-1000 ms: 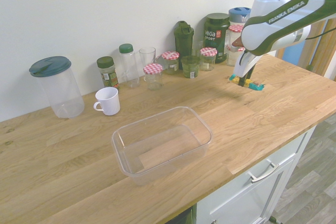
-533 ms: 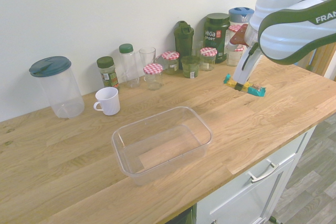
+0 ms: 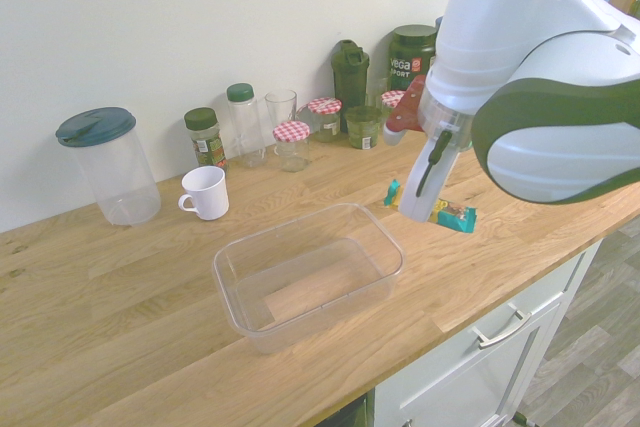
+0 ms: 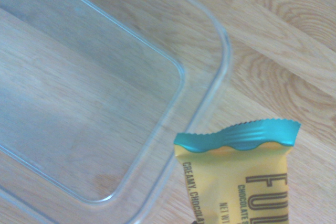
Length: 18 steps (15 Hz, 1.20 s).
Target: Put the protein bar into the container
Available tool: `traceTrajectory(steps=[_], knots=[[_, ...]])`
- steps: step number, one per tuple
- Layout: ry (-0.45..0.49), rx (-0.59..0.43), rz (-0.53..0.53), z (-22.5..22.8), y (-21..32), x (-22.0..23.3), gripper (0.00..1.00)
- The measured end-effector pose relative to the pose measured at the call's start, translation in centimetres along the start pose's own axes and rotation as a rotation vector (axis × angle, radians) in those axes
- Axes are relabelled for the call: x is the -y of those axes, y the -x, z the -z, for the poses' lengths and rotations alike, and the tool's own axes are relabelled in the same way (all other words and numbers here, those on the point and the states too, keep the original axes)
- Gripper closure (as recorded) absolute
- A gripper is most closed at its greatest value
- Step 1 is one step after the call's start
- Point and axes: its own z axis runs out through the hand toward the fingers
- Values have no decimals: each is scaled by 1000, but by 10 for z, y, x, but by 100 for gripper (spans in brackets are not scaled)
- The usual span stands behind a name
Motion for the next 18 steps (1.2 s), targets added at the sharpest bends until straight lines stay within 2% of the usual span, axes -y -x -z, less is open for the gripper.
traceTrajectory(steps=[7,18], knots=[[20,-25,25,7,23,59,100],[80,24,34,-59,-7,124,100]])
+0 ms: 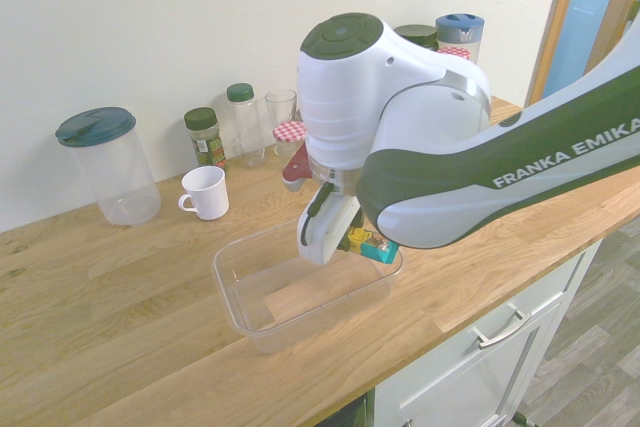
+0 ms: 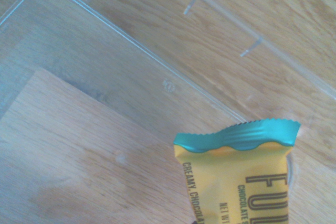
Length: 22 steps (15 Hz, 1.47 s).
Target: Put the protein bar into the container
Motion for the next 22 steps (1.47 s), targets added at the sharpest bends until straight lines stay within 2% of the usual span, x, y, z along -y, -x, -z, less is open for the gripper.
traceTrajectory(steps=[2,3,14,18,20,22], knots=[[14,-1,10,-7,3,3,100],[20,-4,7,-9,3,4,0],[21,-13,-5,-7,2,2,0],[-78,-14,-156,48,-9,-19,0],[-118,-14,-255,79,-10,-49,0],[-135,5,-355,90,-10,-85,0]])
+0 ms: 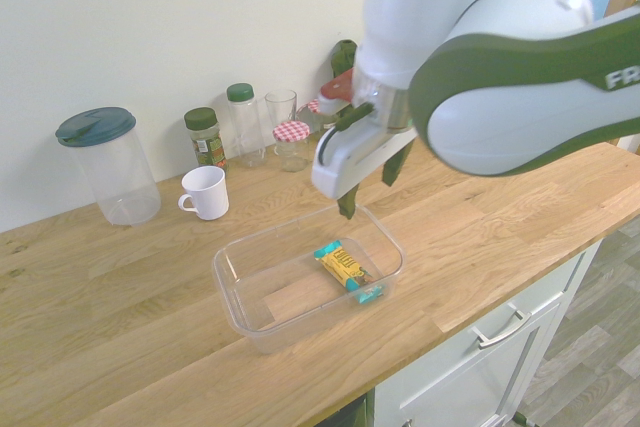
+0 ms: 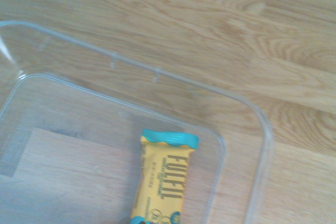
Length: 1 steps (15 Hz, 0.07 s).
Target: Put the protein bar into the container
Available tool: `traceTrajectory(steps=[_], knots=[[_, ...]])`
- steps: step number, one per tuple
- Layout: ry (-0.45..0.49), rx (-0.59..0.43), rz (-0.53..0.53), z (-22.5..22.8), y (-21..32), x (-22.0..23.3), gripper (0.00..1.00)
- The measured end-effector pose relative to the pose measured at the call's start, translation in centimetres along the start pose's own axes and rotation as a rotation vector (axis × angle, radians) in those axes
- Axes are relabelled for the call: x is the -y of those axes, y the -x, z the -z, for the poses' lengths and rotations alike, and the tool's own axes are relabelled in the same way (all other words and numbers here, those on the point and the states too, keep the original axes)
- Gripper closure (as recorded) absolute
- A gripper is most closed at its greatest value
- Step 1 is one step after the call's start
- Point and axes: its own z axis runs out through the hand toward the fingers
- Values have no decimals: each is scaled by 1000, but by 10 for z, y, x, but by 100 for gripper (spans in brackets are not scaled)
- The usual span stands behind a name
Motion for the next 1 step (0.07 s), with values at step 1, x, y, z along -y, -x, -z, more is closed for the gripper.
traceTrajectory(steps=[1], knots=[[5,8,-43,2,-5,-15,0]])
